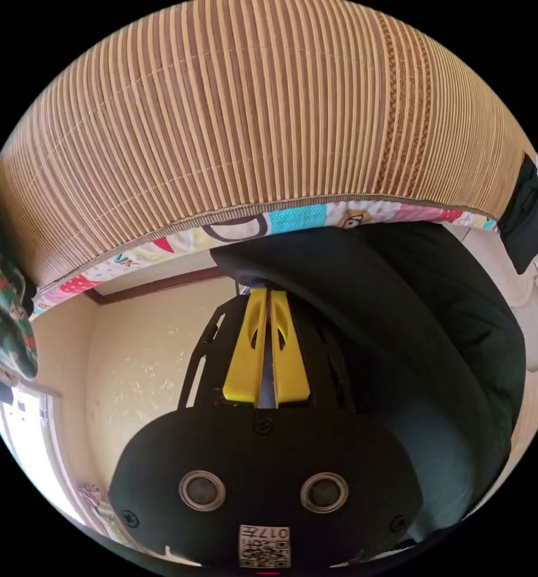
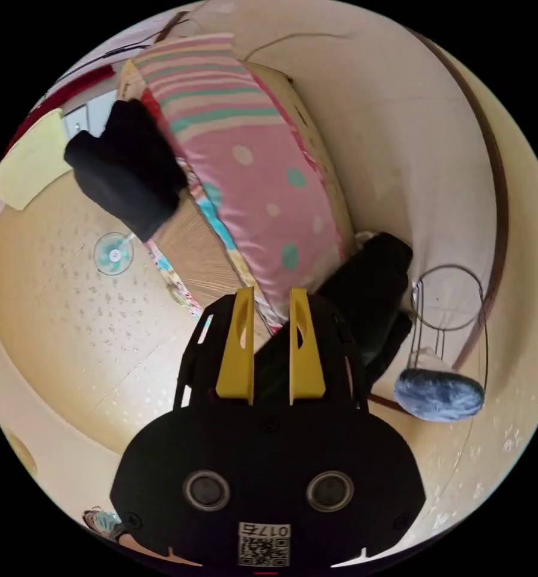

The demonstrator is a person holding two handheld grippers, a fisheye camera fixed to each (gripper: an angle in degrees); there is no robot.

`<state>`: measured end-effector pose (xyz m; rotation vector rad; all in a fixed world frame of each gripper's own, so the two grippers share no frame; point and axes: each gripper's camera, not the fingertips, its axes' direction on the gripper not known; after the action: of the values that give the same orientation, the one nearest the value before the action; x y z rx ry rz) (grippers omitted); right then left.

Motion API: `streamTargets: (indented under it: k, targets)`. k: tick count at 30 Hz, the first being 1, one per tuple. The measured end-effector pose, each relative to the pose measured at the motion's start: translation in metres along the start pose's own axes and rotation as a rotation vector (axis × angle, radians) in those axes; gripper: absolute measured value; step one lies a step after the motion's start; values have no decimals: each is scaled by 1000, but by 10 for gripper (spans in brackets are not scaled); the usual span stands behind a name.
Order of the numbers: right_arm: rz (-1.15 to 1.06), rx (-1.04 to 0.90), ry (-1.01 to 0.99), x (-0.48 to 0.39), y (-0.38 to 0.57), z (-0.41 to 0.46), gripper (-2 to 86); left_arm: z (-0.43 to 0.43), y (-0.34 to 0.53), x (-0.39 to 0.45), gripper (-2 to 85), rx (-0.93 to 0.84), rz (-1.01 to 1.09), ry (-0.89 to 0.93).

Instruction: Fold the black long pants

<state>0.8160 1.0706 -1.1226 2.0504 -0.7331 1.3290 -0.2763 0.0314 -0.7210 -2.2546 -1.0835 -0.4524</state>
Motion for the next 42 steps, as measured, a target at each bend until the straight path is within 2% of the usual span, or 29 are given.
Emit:
streamTargets:
  k: [3,6,8,9,10,11,13,14,17,19,20,21,22,24,26,28,29,32,34,35,37,38,40,42]
  targets:
    - [-182,133,-66,-79,-58,-15,150,9,5,23,-10,69,-36,-33]
    - [-344,178,-16,-148,-103,-12,161,25,16,38,-10,152,-69,-33]
    - [-382,173,24,-183,-121,5,131,39,22,40,-10,190,-112,1]
    - [-427,185,129,-210,-121,22,94,50,26,38,-10,203,-147,49]
    - [-590,177,261,-243,-107,46,47,56,27,36,-10,208,-167,81]
    - [-696,156,298,-258,-97,60,40,69,30,30,-10,211,-212,152]
    - [-991,-24,279,-300,-54,123,18,90,34,21,-10,197,-292,279]
    - [-1043,-81,250,-305,-43,140,15,106,35,14,-10,180,-347,370]
    - [-1153,-484,160,-313,-5,238,7,141,39,5,-9,173,-469,586]
    - [-1163,-1046,-27,-301,36,314,5,156,41,5,-9,184,-523,666]
    - [-1138,-1168,-38,-296,48,330,5,162,41,6,-9,187,-539,684]
    - [-1136,-1345,46,-286,71,354,5,166,41,9,-9,196,-542,691]
    - [-1202,-1377,202,-278,88,365,7,168,40,10,-9,206,-540,695]
    - [-1271,-1291,402,-266,92,367,9,173,37,17,-9,254,-514,689]
    - [-1214,-1236,537,-253,71,364,14,179,33,22,-8,264,-507,657]
    - [-1046,-1120,681,-235,18,347,22,188,28,26,-6,267,-498,638]
    - [-1002,-1087,702,-230,4,339,25,195,25,28,-6,268,-493,635]
    - [-649,-1066,705,-186,-67,297,37,217,18,30,-4,270,-492,649]
    - [-436,-946,564,-153,-109,247,50,228,17,30,-2,308,-473,677]
    - [-402,-886,510,-147,-118,231,53,233,19,30,-1,365,-450,700]
    - [-274,-567,171,-122,-146,161,65,238,23,29,2,464,-424,721]
    - [-236,-473,61,-113,-150,143,69,242,26,27,4,517,-416,730]
    - [-84,-77,-376,-69,-158,81,86,249,28,26,5,572,-411,742]
    - [-24,175,-563,-42,-155,53,107,261,27,23,6,613,-405,763]
